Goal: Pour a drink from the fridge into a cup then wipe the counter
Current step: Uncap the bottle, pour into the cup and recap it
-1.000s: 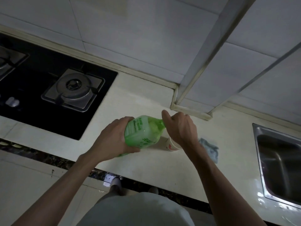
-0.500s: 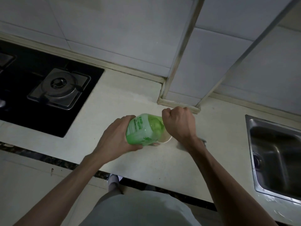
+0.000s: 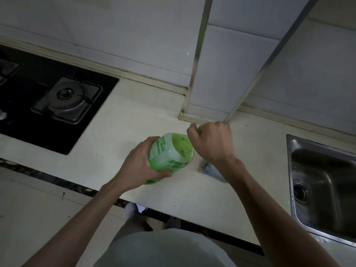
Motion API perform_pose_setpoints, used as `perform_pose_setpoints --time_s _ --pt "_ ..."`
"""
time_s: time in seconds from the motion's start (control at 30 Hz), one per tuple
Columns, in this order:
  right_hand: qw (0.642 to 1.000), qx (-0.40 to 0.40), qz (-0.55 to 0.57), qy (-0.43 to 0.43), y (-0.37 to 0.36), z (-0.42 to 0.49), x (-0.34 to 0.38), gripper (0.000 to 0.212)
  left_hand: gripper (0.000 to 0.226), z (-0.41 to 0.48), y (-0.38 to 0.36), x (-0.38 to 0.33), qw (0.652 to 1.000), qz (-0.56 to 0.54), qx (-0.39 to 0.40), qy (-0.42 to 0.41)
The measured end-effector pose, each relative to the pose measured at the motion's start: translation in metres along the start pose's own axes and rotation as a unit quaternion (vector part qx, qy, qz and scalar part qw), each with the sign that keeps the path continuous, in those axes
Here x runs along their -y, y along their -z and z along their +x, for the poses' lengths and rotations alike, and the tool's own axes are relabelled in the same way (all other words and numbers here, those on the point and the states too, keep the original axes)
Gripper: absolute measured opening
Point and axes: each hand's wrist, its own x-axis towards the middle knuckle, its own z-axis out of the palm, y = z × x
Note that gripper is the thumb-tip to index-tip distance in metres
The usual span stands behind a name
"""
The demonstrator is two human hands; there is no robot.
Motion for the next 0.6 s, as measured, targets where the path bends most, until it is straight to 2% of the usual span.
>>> perform_pose_setpoints --time_s 0.23,0.33,0.43,0.5,0.6 --pt "0.981 0.013 0.121 -0.15 -0.013 -0.003 -0.01 0.05 0.08 -0.012 -0.023 -0.014 0.991 0.098 -0.092 -0.018" --pt "0.97 0.019 0.167 -0.174 -0.02 -0.004 -0.005 0.051 0.075 -0.017 -0.025 -0.012 0.988 0.112 -0.109 -0.002" --pt "0.951 0.059 0.257 -0.163 -0.018 -0.003 0.006 0.063 0.078 -0.022 -0.018 -0.01 0.988 0.072 -0.133 0.039" --pt "0.914 0.094 0.361 -0.161 -0.017 -0.001 0.013 0.066 0.081 -0.028 -0.008 -0.009 0.984 0.003 -0.154 0.087" --pt "0.877 0.118 0.448 -0.132 -0.022 0.003 0.028 0.043 0.085 -0.039 0.009 -0.002 0.972 -0.076 -0.188 0.122"
